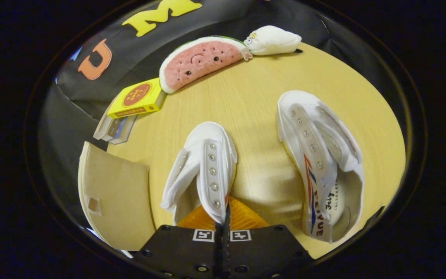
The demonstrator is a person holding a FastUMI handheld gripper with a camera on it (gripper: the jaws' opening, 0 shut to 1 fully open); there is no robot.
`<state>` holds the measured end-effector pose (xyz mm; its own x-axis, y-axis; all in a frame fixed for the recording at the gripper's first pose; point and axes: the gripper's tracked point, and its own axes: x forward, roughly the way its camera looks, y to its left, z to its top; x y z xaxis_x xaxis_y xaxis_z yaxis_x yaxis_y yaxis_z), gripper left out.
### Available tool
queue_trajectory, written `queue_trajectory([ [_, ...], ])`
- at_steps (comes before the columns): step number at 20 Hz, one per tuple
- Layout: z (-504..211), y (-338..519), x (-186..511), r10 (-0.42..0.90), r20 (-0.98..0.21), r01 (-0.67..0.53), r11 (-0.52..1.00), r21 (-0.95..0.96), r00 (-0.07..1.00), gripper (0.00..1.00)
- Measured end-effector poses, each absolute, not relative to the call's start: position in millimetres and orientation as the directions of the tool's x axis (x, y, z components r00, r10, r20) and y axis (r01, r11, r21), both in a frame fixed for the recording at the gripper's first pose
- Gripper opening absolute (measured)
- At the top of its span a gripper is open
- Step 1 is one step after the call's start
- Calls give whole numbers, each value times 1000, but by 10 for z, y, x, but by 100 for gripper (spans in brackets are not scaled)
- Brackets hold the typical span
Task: Open the storage box then place both shoes into the box .Put the left shoe in first, then the right shoe, with the right side of both shoes facing outward in a uniform manner.
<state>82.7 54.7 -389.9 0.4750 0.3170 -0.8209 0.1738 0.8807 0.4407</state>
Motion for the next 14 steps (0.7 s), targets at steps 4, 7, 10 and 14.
queue_trajectory([
  [4,-3619,645,685,323,-790,217,845,489,520,0],
  [7,-3196,757,552,317,-763,258,810,527,563,0],
  [10,-2667,953,448,294,-727,258,799,543,620,0],
  [14,-2039,1424,304,275,-679,217,809,546,681,0],
])
